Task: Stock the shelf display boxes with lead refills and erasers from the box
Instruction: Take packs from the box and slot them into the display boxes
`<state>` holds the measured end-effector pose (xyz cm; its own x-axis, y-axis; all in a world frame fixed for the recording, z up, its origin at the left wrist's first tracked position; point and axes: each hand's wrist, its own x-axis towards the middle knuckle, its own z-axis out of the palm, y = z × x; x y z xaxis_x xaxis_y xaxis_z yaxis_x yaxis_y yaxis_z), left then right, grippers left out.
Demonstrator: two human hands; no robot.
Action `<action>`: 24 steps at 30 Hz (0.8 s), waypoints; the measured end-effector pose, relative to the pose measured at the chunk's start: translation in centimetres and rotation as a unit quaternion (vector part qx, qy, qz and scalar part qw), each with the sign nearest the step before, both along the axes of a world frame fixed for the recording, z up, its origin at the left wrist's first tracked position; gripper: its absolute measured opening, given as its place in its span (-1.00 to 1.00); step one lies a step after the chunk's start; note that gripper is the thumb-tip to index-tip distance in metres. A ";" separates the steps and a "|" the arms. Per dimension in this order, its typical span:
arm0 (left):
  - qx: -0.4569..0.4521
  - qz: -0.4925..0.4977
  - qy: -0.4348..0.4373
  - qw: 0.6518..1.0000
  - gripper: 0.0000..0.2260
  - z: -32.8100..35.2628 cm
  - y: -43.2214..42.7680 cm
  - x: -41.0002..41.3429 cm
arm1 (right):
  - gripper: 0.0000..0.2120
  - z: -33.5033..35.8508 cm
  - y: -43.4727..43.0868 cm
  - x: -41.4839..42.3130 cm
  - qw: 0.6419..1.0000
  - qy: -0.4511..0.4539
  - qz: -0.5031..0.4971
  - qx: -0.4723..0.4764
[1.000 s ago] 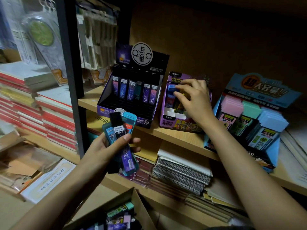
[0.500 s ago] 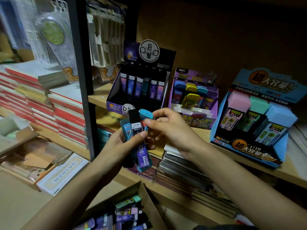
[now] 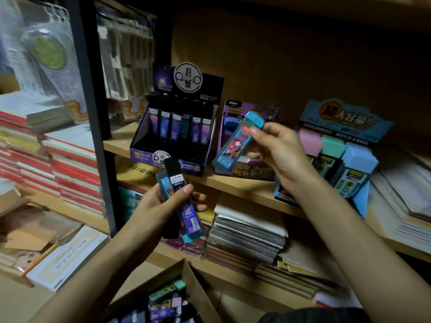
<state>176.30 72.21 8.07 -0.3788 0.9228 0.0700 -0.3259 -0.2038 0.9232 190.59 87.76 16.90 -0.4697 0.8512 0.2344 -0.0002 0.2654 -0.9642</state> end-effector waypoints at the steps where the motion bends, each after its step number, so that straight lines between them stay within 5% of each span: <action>1: 0.001 0.004 0.003 1.000 -0.82 0.0 0.1 -0.1 | -0.95 0.9 0.8 0.9 0.998 -0.012 -0.031 0.053; 7: 0.008 0.027 0.002 1.000 -0.79 0.0 0.5 -0.5 | -0.85 2.9 5.2 3.7 0.942 -0.091 -0.150 0.286; 18: 0.000 0.041 0.022 0.999 -0.83 -0.8 0.5 -1.4 | -0.83 1.9 9.0 1.4 0.898 -0.240 -0.092 0.358; 24: -0.009 0.040 0.026 0.999 -0.85 -1.2 0.5 -1.7 | -0.76 1.9 9.6 0.7 0.886 -0.240 -0.116 0.381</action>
<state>174.61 72.70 6.85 -0.4484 0.8906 0.0757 -0.2614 -0.2117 0.9417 191.24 97.35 18.76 -0.5034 0.6192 0.6026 0.5009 0.7774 -0.3804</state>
